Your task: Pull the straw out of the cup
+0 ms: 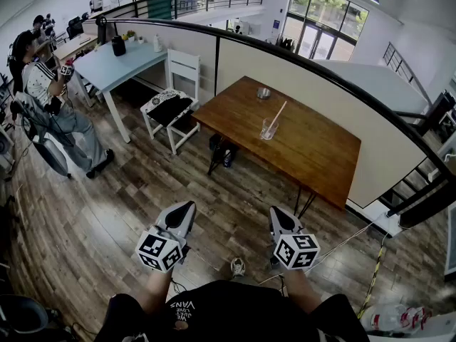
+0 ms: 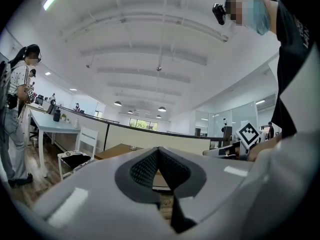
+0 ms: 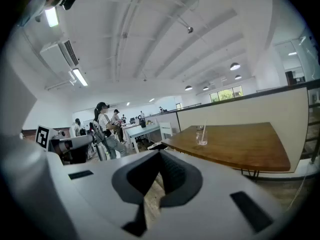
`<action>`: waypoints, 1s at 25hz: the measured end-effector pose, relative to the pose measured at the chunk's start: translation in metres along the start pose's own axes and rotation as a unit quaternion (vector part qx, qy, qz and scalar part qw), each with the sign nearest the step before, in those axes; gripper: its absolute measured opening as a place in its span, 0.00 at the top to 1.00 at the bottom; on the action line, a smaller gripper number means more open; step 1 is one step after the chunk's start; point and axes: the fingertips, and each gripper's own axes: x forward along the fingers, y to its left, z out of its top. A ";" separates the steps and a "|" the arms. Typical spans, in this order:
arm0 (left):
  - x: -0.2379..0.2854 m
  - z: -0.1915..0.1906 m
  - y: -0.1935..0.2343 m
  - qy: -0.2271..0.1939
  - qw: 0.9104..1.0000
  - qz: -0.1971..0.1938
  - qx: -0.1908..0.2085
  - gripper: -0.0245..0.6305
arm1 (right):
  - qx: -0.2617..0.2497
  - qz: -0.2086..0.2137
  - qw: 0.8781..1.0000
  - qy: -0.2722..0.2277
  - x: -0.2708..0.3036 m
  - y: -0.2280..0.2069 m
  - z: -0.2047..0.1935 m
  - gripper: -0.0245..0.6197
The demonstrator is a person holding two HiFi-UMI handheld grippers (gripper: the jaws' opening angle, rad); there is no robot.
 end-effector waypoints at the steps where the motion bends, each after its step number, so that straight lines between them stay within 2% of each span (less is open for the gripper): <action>1: 0.005 -0.001 -0.001 0.001 1.000 0.001 0.000 0.95 | -0.001 0.001 1.000 0.000 0.002 -0.004 0.001 0.94; 5: 0.027 -0.001 -0.004 -0.003 1.000 -0.006 -0.003 0.95 | -0.001 0.012 1.000 0.000 0.014 -0.018 0.009 0.94; 9: 0.054 0.003 -0.009 -0.016 1.000 -0.024 0.002 0.94 | 0.015 0.044 0.999 -0.003 0.035 -0.027 0.017 0.94; 10: 0.062 0.002 -0.011 -0.015 0.999 -0.029 -0.002 0.91 | 0.019 0.051 0.998 -0.003 0.040 -0.031 0.018 0.94; 11: 0.071 0.000 -0.013 -0.013 0.999 -0.033 -0.009 0.81 | 0.023 0.057 0.998 -0.002 0.046 -0.035 0.019 0.91; 12: 0.079 -0.004 -0.015 -0.008 0.999 -0.035 -0.014 0.66 | 0.025 0.062 0.998 0.001 0.051 -0.039 0.019 0.86; 13: 0.087 -0.007 -0.016 -0.002 0.999 -0.035 -0.016 0.61 | 0.026 0.067 0.997 0.004 0.056 -0.044 0.019 0.79; 14: 0.095 -0.011 -0.017 0.004 0.999 -0.034 -0.016 0.61 | 0.026 0.071 0.997 0.008 0.061 -0.049 0.018 0.76; 25: 0.152 -0.023 -0.019 0.006 1.000 0.000 -0.023 0.61 | 0.024 0.093 0.995 0.026 0.095 -0.103 0.027 0.76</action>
